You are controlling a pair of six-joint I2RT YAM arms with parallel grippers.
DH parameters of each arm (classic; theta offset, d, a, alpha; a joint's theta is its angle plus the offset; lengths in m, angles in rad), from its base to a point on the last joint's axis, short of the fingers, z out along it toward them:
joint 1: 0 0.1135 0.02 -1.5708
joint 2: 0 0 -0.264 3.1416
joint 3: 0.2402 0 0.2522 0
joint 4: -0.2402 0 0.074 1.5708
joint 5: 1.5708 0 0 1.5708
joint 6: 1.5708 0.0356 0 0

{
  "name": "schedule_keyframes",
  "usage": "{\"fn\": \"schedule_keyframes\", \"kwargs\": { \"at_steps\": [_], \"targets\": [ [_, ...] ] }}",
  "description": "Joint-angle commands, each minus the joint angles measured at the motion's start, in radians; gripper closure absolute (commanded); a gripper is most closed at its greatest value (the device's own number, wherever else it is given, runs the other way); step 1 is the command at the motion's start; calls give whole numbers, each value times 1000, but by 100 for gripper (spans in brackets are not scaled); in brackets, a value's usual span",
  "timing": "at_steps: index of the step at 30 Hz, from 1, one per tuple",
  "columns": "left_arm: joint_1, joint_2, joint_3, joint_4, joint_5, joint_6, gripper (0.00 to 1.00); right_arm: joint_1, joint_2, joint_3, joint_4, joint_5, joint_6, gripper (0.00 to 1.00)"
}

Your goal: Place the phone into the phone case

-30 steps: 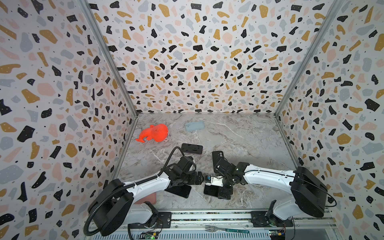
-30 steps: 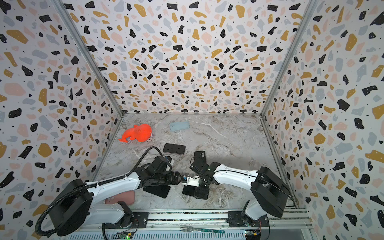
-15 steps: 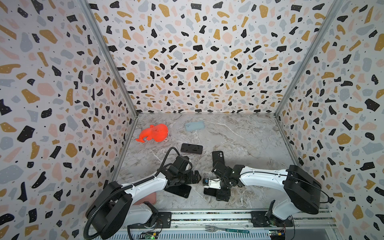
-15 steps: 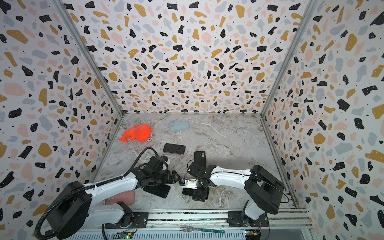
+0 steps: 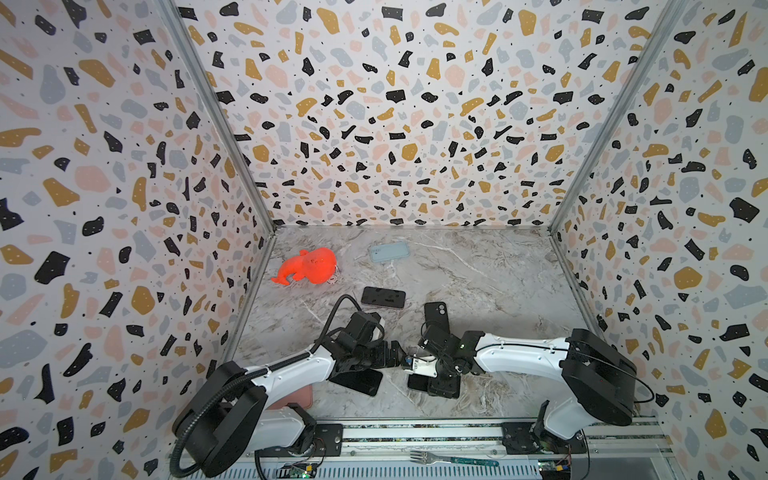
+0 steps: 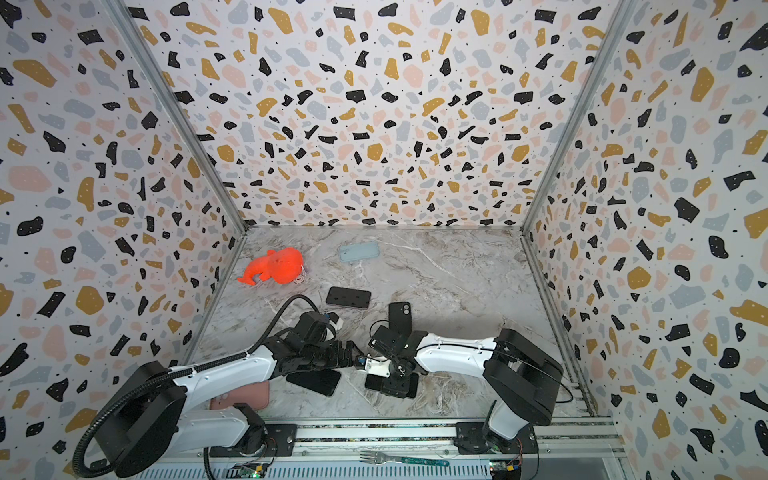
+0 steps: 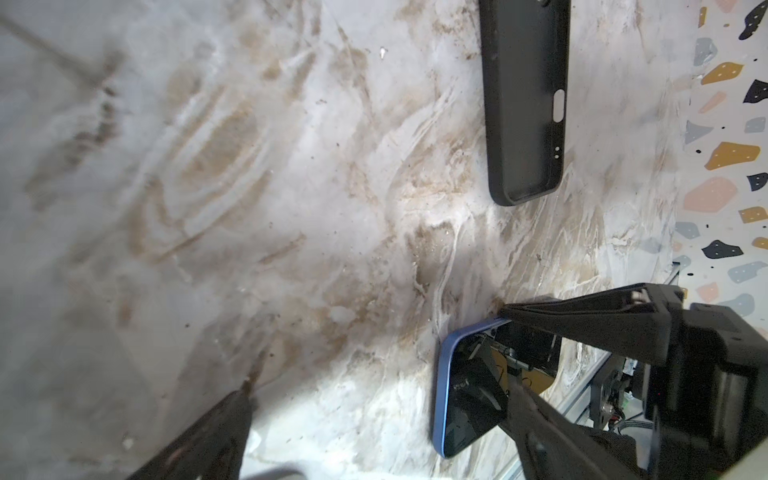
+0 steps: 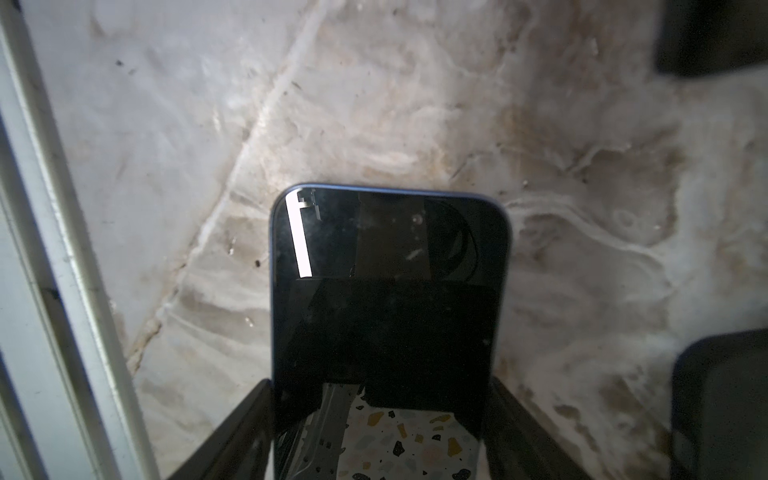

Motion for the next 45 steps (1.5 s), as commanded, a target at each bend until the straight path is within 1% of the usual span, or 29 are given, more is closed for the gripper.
{"fn": "schedule_keyframes", "kwargs": {
  "at_steps": [1, 5, 11, 14, 15, 18, 22, 27, 30, 34, 41, 45],
  "targets": [
    [4, 17, -19, 45, 53, -21, 3, -22, 3, -17, 12, -24, 22, 33],
    [5, 26, -38, 109, 115, -55, 5, -58, -37, -34, 66, -59, 21, 36],
    [4, 52, -80, 267, 216, -138, 14, -77, -59, -63, 134, -96, 22, 38],
    [4, 70, -101, 332, 251, -169, 16, -85, -67, -78, 171, -109, 26, 38],
    [4, 77, -109, 379, 264, -200, 16, -87, -71, -83, 179, -111, 27, 38],
    [1, 97, -133, 466, 309, -239, 17, -86, -68, -90, 208, -116, 21, 39],
    [1, 131, -137, 490, 333, -238, 22, -89, -63, -89, 237, -114, 23, 40],
    [0, 166, -156, 567, 362, -255, 23, -90, -80, -99, 265, -112, 26, 40],
    [0, 172, -173, 622, 377, -274, 27, -93, -99, -113, 281, -110, 26, 40],
    [0, 172, -176, 648, 386, -281, 33, -96, -113, -124, 300, -104, 28, 40],
    [0, 183, -189, 713, 395, -314, 51, -96, -112, -127, 321, -95, 31, 41],
    [0, 181, -190, 722, 398, -317, 59, -96, -106, -122, 328, -90, 33, 41]
  ]
}}
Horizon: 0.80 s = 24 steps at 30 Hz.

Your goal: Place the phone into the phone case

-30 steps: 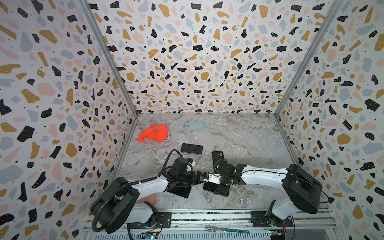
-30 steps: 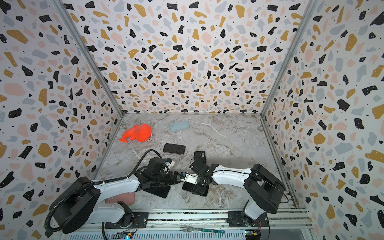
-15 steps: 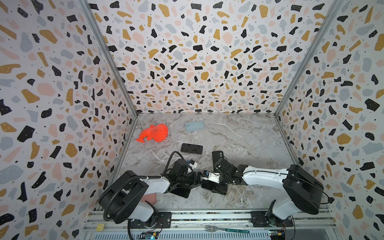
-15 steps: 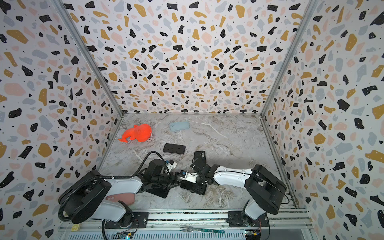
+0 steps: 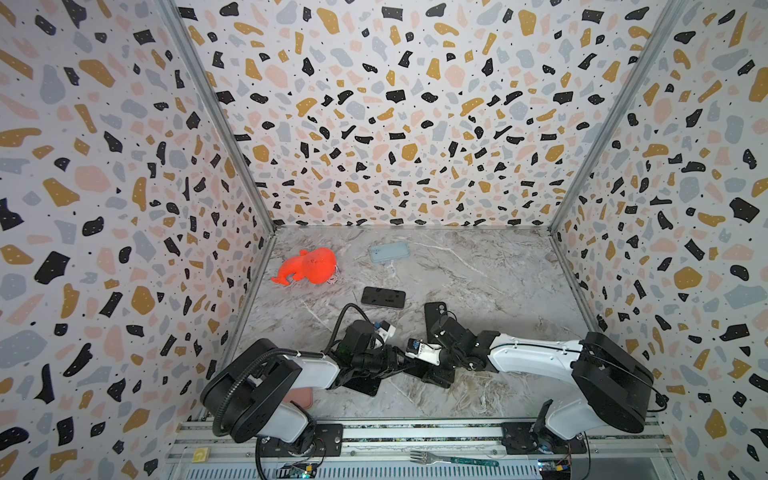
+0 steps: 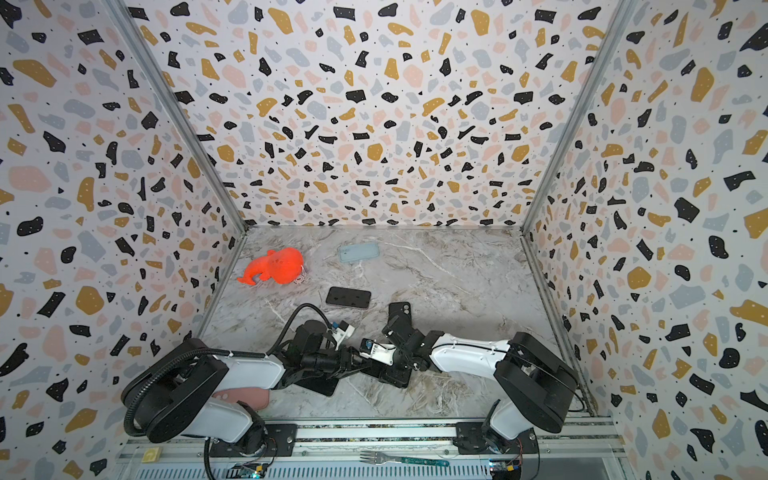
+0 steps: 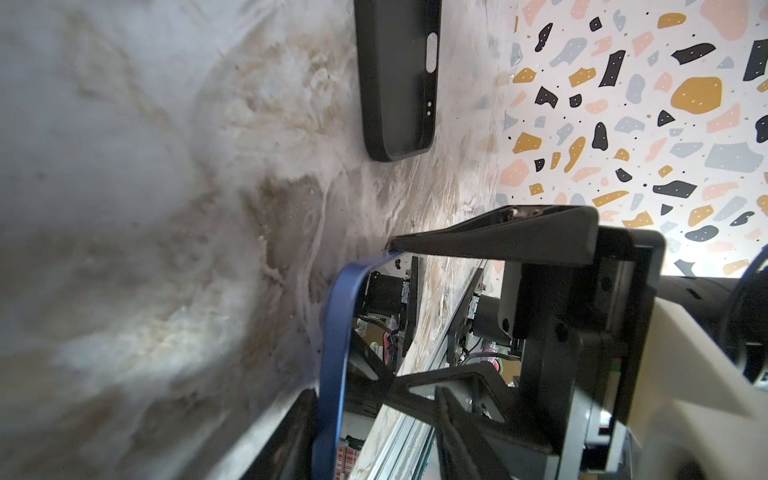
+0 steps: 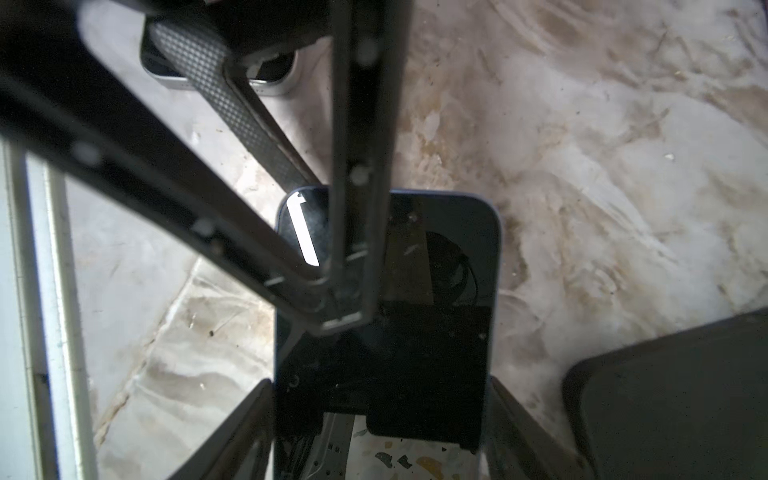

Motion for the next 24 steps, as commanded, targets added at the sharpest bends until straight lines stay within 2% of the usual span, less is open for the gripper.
{"fn": "schedule_keyframes", "kwargs": {
  "at_steps": [1, 11, 19, 24],
  "targets": [
    [-4, -2, -3, 77, 33, -11, 61, -1, -26, 3, 38, 9, 13, 41],
    [-3, -14, -11, 78, 32, -13, 82, 0, -23, 5, 50, 25, 23, 39],
    [-3, -31, -8, 62, 30, -8, 92, 1, -50, 23, -10, 39, 26, 27],
    [-1, -52, 6, 8, 25, 23, 100, 1, -130, 27, -58, 55, 44, 20]
  ]
}}
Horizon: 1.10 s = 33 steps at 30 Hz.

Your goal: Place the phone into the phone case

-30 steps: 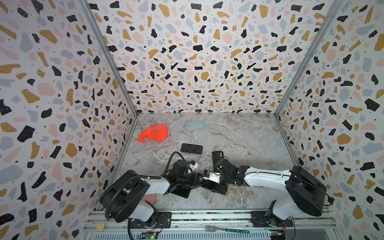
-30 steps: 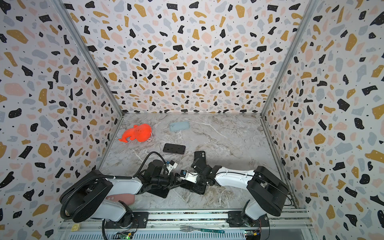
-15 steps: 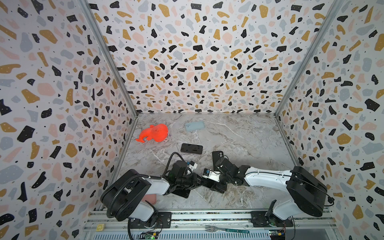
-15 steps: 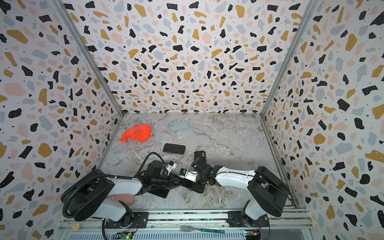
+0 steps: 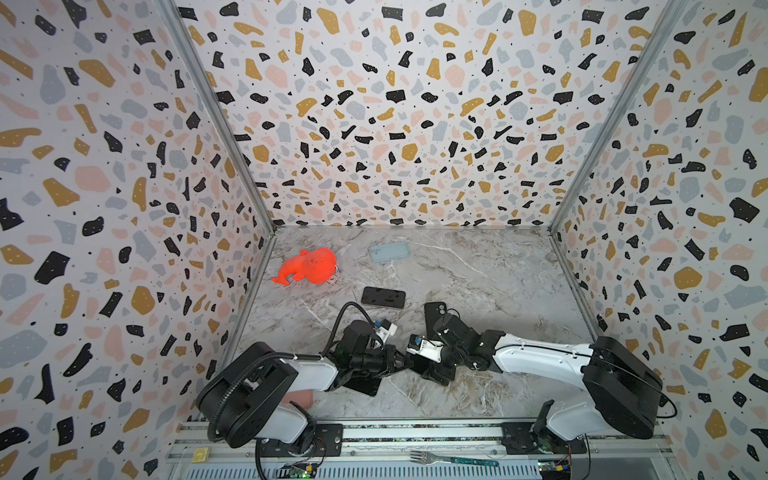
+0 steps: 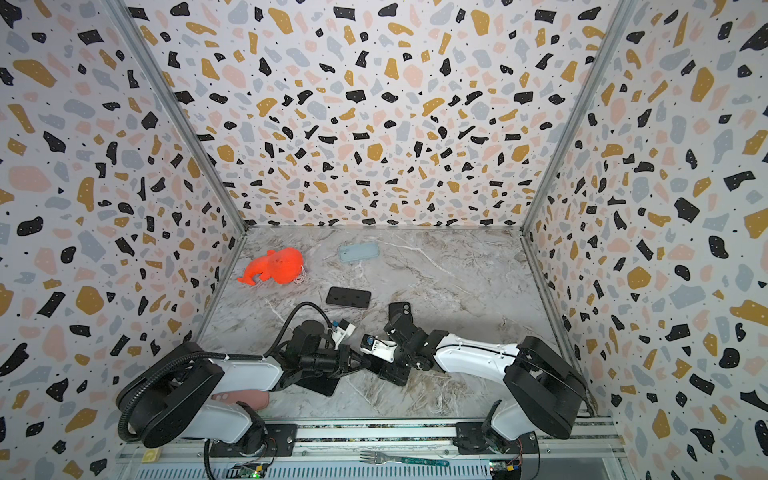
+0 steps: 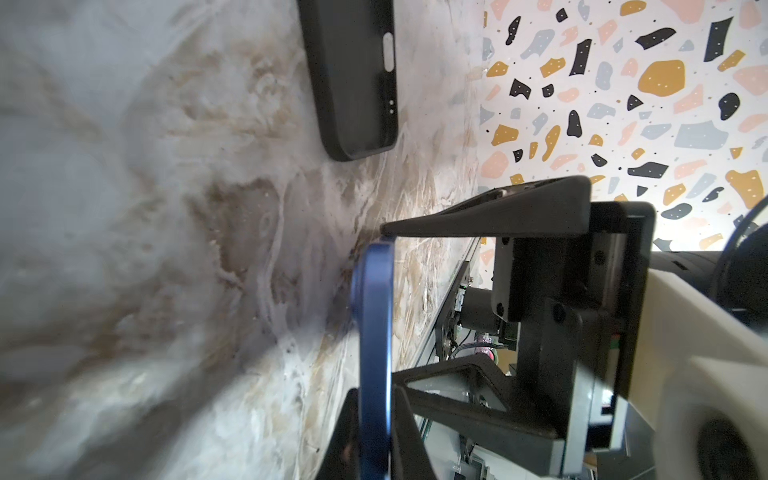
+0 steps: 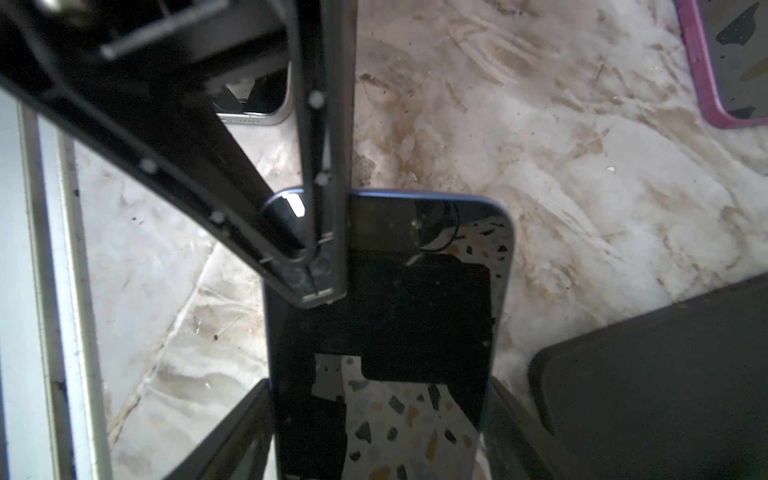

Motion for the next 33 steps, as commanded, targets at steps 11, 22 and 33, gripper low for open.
{"fn": "schedule_keyframes", "kwargs": {
  "at_steps": [11, 22, 33],
  "targets": [
    [-2, -58, 61, -61, -2, 21, 100, 1, -219, 103, -180, 65, 156, 17],
    [12, -100, 128, -69, 23, 7, 100, -61, -407, 88, -204, 299, 520, 19],
    [44, -66, 172, 23, 79, -52, 100, -299, -687, -156, -20, 48, 856, 25]
  ]
}}
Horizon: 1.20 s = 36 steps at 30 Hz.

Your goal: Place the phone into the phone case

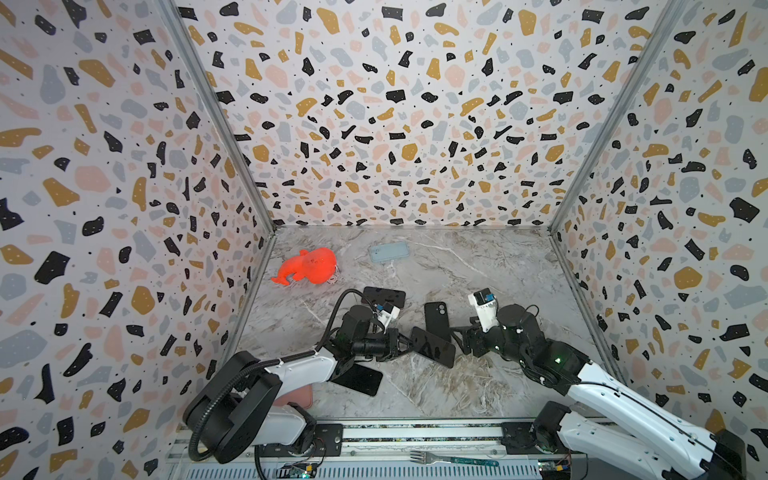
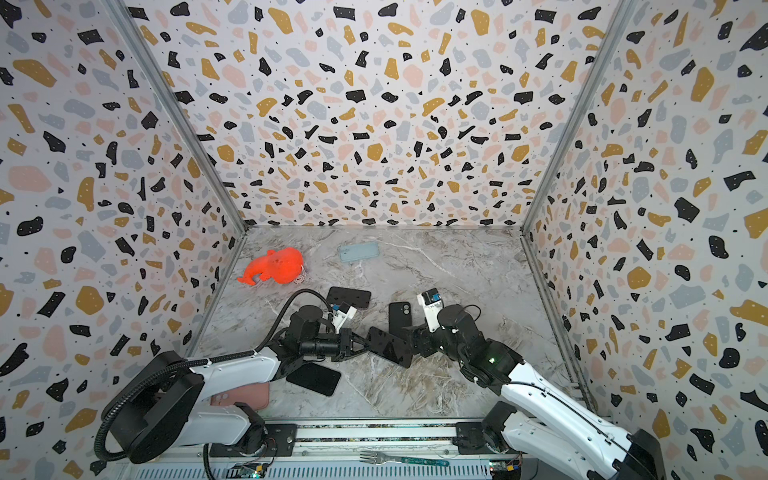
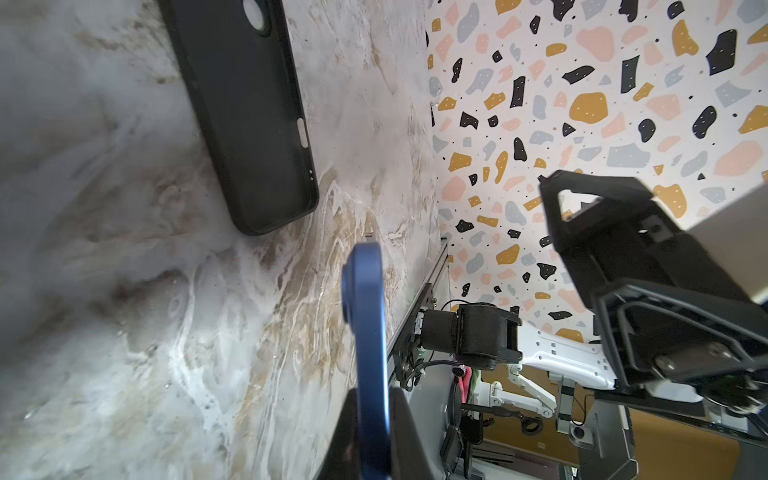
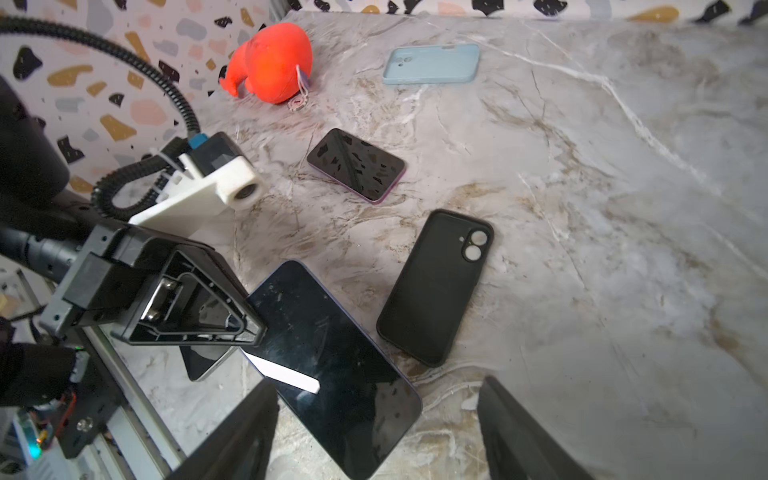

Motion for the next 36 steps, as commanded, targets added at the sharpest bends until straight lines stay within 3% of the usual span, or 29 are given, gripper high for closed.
{"fn": "schedule_keyframes", "kwargs": {
  "at_steps": [1, 8, 15, 20, 30, 36],
  "targets": [
    [10, 8, 47, 124, 58, -38, 100, -113, -68, -76, 92, -199, 170, 25],
    [12, 60, 98, 164, 81, -63, 100, -378, -141, -262, 321, -581, 352, 29],
    [15, 138, 162, 241, 107, -108, 100, -532, -80, -368, 487, -804, 420, 34],
    [15, 177, 194, 263, 116, -124, 100, -552, -54, -424, 592, -856, 473, 35],
    [14, 199, 169, 496, 120, -307, 100, -555, -55, -462, 709, -840, 543, 36],
    [5, 209, 159, 552, 113, -346, 100, -556, -3, -481, 897, -856, 635, 44]
  ]
}}
